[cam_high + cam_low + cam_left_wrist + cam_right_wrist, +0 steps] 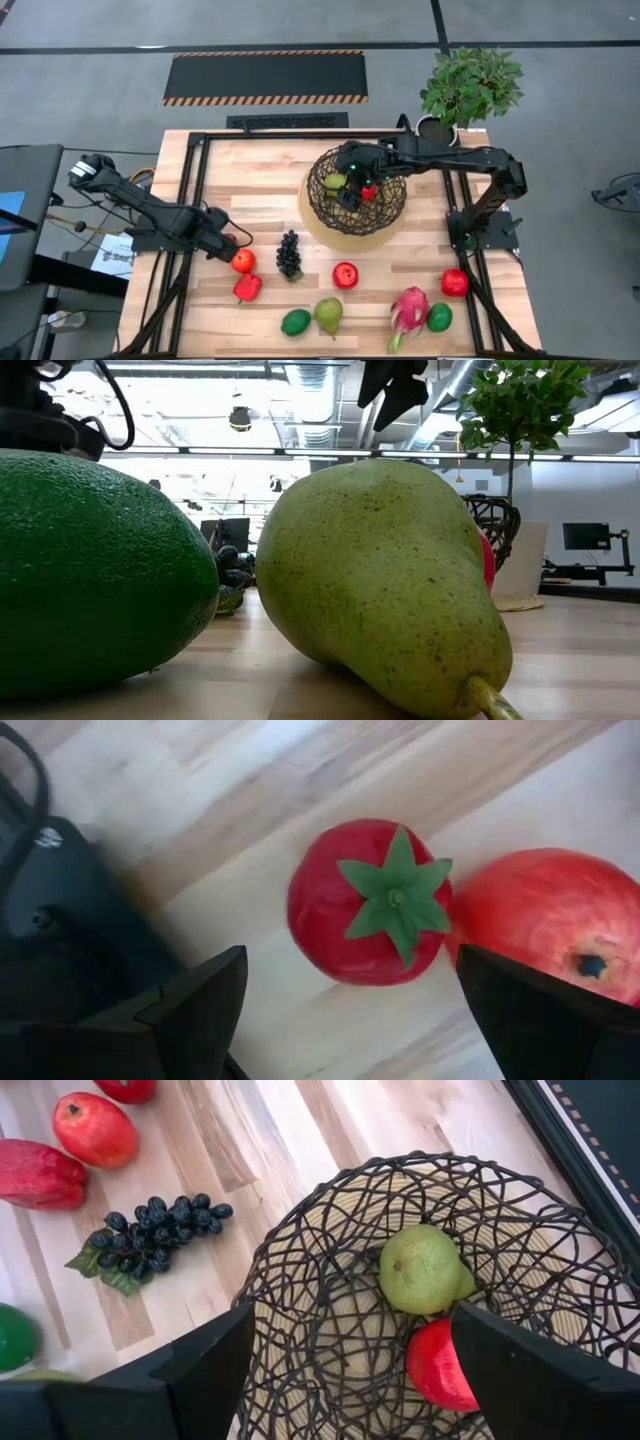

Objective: Build produce basket
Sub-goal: Put the red tomato into the black basket

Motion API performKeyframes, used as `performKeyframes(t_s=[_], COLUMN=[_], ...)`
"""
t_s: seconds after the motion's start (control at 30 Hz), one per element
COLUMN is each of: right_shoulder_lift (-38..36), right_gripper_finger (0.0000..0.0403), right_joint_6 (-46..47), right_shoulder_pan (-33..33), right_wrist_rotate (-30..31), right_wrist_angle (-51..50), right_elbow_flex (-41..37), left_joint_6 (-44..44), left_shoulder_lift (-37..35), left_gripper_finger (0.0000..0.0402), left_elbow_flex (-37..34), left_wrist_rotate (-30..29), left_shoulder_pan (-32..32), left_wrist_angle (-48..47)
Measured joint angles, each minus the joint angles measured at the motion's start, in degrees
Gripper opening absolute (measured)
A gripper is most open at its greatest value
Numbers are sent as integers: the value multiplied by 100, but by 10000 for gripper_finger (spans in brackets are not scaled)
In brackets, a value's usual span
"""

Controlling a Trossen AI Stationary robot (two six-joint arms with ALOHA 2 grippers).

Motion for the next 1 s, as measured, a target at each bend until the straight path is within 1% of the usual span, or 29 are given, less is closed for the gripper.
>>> performKeyframes(t_s=[0.13, 0.3, 0.43, 0.6, 0.7, 0.9, 1.0], right_shoulder_lift=[1, 0, 0, 0, 0, 0, 0], right_gripper_finger=[352, 352, 352, 352, 352, 352, 352], right_joint_6=[0, 0, 6, 7, 9, 41, 96], right_shoulder_pan=[0, 17, 69, 161, 213, 265, 267], right_wrist_rotate=[-2, -2, -3, -3, -4, -4, -4], right_wrist_angle=[-2, -10, -10, -6, -2, 1, 0], right_elbow_flex=[0, 0, 0, 0, 0, 0, 0], left_joint_6=[44, 200, 286, 328, 328, 126, -47], left_shoulder_lift=[222, 668, 1006, 1259, 1305, 1309, 1306], left_gripper_finger=[337, 322, 321, 314, 290, 223, 205], left_elbow_flex=[-69, -80, -80, -82, -82, -82, -82], left_wrist_rotate=[75, 102, 119, 124, 163, 222, 252], left_shoulder_pan=[-1, 0, -1, -1, -1, -1, -1], left_wrist_angle=[443, 463, 570, 791, 934, 1012, 1059])
